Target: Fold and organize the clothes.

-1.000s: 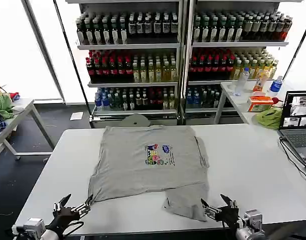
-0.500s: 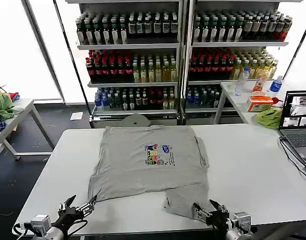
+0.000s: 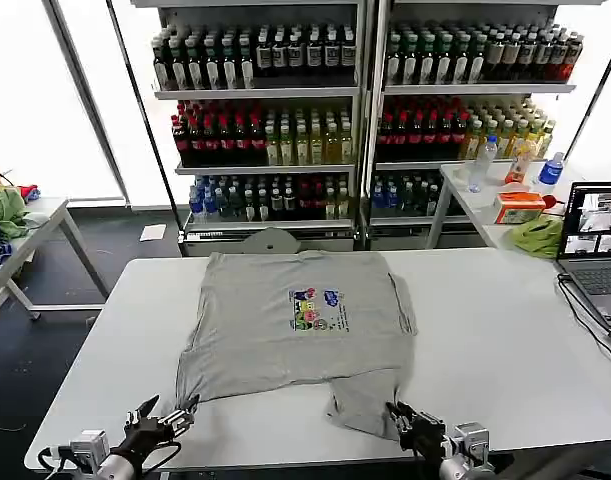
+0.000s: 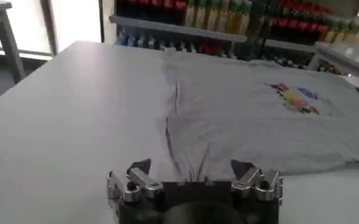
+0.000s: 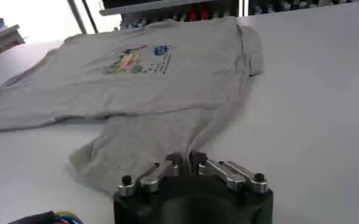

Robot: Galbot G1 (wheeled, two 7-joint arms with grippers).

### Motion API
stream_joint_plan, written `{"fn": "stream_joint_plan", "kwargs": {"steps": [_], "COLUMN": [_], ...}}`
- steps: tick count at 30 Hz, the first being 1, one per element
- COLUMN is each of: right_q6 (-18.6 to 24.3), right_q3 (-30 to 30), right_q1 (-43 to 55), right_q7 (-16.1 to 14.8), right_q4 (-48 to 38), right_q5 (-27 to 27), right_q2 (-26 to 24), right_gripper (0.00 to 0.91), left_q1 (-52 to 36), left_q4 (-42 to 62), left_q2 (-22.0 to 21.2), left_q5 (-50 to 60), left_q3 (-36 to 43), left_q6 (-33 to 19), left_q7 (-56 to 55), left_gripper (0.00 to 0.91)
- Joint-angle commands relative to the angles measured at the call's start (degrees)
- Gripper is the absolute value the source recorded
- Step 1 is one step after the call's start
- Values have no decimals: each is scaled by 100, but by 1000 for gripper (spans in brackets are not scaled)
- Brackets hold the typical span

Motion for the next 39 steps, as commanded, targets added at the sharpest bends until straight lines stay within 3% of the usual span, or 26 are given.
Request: {"fn": "stream_joint_plan", "kwargs": {"steps": [1,2,3,6,10,12,24,39], "right_q6": [-22,-23,-22,-21,-21,-20,-13,-12], "right_q3": [-60,-52,-49,-44,-46,-49,58,587], "right_q1": [33,34,34,27,19,4,-31,-649], "right_q7": [15,14,13,11,1,2,-60,-191], "right_q4": [-26,-31,-31,-40,-40,-32,80,901], "right_q5": [28,28,28,27,31,32,134,455], "right_q2": [3,0,0,-8,-17,-18,-117,-409], "right_gripper": [0,0,0,0,0,0,0,0], "left_q1": [-99,-111,-114,-107,-118,-137,-99,189], "left_q4": [228,272,283,325,346,380,273,-628], "left_q2": [-3,-11,-16,-36,-52,-51,-74,77], "left_q5": [-27,-25,-24,-22,-20,-16,15,19], "left_q3": [80,92,98,113,136,136,144,-258], "left_q6": [14,13,13,12,12,10,-15,17], "left_q7": [-2,-12,-15,-2,16,33,94,128], "left_gripper": [514,393,343,232,181,30,30,30]}}
